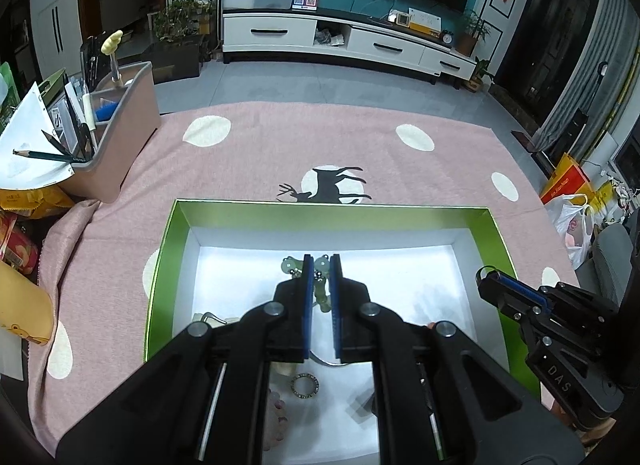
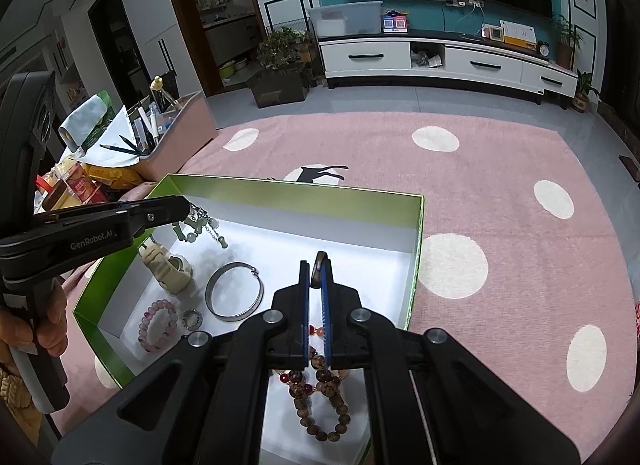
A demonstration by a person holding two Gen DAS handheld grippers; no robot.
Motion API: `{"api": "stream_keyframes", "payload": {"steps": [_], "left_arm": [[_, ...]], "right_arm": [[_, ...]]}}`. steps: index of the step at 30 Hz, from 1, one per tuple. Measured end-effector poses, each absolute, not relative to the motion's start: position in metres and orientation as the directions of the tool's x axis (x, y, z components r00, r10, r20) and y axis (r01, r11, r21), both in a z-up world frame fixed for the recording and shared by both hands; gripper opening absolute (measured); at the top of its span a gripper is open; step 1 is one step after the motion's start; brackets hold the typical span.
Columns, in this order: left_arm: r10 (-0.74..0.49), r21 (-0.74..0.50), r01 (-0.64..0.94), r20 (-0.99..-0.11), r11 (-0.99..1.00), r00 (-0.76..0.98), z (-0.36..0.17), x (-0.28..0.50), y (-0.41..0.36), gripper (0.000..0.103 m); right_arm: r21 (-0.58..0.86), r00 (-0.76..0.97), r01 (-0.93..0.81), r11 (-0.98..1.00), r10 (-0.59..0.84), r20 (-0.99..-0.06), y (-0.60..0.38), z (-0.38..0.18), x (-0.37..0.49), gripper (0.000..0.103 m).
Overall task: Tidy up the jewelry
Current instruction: 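Carry the jade pendant and black item over the green box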
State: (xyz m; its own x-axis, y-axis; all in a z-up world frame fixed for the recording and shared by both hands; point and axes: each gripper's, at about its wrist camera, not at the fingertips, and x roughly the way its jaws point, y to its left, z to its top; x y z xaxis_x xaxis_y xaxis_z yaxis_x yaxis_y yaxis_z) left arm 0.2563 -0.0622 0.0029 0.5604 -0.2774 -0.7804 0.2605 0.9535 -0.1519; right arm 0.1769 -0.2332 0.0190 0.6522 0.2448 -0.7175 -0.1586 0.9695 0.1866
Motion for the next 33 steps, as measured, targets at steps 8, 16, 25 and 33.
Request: {"api": "stream_keyframes", "payload": {"steps": [8, 16, 25, 33], "left_arm": [[-0.263, -0.143, 0.252, -0.794, 0.957, 0.548, -0.004, 0.260, -0.062, 0.007], [-0.247, -0.133, 0.244, -0.809, 0.961, 0.534, -0.012, 0.264, -0.060, 0.007], [-0.223, -0.114, 0.233, -0.823, 0.966, 0.522, -0.018, 0.268, -0.059, 0.007], [-0.201, -0.096, 0.224, -0.836, 0.970, 0.511, -0.023, 0.270, -0.060, 0.007]], "right_arm": [[0.178, 0.638, -0.154, 0.972, 0.235, -0.733, -0.232, 0.014, 0.182, 0.005], [0.175, 0.624, -0.149, 0.973, 0.230, -0.747, -0.231, 0.009, 0.186, 0.005], [0.171, 0.608, -0.142, 0.975, 0.222, -0.762, -0.231, 0.003, 0.191, 0.005], [0.173, 0.599, -0.136, 0.975, 0.220, -0.770, -0.232, 0.000, 0.193, 0.005]]}}
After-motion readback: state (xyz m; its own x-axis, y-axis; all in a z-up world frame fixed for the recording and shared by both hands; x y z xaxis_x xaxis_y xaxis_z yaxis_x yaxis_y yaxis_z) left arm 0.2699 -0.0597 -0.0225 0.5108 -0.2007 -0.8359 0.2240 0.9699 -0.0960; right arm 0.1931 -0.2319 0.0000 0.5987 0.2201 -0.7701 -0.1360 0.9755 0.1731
